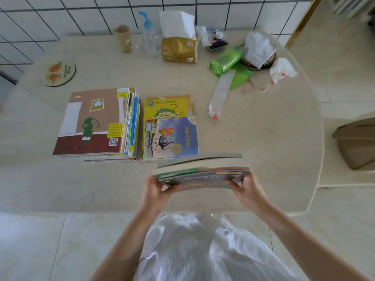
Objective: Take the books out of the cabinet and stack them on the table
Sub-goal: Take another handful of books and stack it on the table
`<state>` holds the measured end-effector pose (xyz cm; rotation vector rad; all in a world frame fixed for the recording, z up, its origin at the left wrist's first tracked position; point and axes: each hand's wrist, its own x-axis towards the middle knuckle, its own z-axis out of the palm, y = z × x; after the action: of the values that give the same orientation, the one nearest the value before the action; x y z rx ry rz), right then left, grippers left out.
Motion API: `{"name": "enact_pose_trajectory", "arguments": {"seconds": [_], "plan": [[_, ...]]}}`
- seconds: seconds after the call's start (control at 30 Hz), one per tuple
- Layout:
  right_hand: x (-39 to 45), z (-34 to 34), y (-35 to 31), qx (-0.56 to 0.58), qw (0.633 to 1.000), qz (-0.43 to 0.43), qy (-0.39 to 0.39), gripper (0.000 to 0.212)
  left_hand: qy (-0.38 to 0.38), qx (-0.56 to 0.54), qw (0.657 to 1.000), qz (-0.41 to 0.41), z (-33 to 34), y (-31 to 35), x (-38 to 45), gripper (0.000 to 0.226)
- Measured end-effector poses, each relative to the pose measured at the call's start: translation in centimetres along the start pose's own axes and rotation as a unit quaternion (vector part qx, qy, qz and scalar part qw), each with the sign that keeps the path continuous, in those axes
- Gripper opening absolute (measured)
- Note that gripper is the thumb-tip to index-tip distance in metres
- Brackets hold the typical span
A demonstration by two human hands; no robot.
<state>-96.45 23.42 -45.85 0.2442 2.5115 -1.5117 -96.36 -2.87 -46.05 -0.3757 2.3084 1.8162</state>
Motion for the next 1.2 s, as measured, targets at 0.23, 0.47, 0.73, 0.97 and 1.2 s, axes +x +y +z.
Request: {"name": "enact_pose_trajectory", "arguments": {"seconds": [0.23,0.47,0.73,0.97,1.2], "plan": [[0.0,-2.4,1.1,-0.045,0.997,-0.041,-0.037,0.052,-0.030,0.077,0.996,0.024,-0.6,0.3,0.6,0.052],[1.7,-2.3,0.4,-0.025,0.998,-0.032,-0.041,0.038,-0.011,0.131,0.991,0.016,-0.9,0.1,0.8,0.051],[3.6,-2.8,-2.6,0.059,0.995,0.052,-0.062,0.054,-0.013,0.124,0.992,-0.009,-2.1,1.8,1.9,0.049],[9.0,-2.5,-8.2,0.258,0.950,0.132,-0.118,0.045,0.012,0.009,0.999,-0.040,-4.2,5.8,7.2,0.060],[15.3,1.3,-11.3,0.240,0.940,0.220,-0.099,0.031,0.094,-0.031,0.983,-0.157,-4.4,9.0,12.6,0.032]]}}
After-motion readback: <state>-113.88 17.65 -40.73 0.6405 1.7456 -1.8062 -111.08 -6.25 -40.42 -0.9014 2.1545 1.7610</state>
